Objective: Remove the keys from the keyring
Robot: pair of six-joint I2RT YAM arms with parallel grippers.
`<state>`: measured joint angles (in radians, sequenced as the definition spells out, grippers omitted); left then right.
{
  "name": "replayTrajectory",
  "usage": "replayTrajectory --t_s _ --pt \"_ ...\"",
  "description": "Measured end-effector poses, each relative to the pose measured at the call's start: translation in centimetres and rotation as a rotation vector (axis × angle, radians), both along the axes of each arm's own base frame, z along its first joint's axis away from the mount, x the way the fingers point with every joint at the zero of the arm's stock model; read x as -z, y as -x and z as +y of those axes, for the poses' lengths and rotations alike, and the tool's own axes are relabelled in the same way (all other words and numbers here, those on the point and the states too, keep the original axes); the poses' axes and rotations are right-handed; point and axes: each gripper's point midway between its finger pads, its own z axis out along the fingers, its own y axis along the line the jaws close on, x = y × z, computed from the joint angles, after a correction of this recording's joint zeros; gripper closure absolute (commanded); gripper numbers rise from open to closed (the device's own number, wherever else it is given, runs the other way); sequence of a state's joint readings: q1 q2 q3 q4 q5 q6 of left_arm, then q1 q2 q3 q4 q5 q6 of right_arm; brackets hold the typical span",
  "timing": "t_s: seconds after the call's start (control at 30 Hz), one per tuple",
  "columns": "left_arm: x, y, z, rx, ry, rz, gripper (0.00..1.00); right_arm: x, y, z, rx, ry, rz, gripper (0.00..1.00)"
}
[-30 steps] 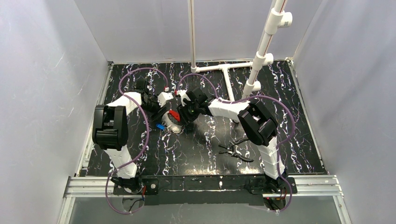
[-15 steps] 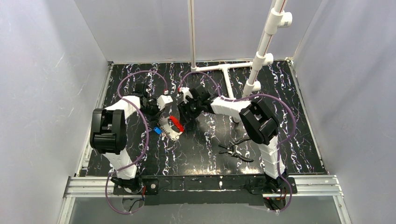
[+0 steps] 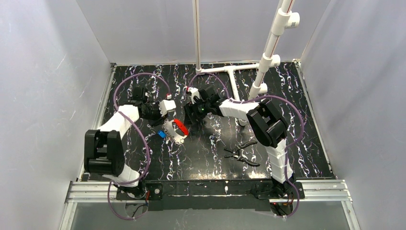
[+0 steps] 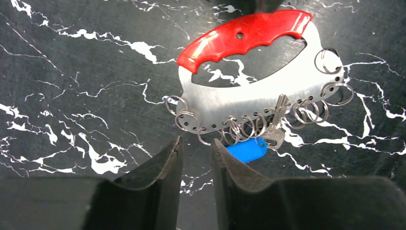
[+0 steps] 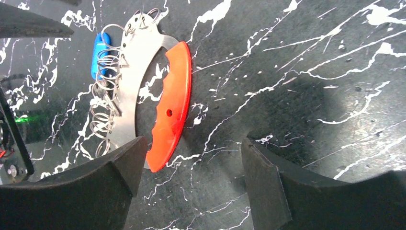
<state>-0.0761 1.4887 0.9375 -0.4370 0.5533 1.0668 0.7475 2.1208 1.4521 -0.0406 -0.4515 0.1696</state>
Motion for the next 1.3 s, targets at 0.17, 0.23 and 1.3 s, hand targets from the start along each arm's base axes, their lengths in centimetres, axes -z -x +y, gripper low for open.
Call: replayTrajectory --t_s 0.17,0.23,1.3 --pt "-0.3 -1.4 0.2 -0.049 -0.009 0.126 0.50 -0.1 0.5 -0.2 0.000 -0.007 0.010 0.19" --pt "-0.2 -1.3 0.3 -0.099 0.002 0.170 0.41 -0.1 0.7 -0.4 0.001 -0.004 0.013 0.19" --pt "4.3 2.8 -0.3 -0.149 -0.070 0.249 0.73 -0.2 0.8 -0.5 0.005 -0.004 0.014 0.19"
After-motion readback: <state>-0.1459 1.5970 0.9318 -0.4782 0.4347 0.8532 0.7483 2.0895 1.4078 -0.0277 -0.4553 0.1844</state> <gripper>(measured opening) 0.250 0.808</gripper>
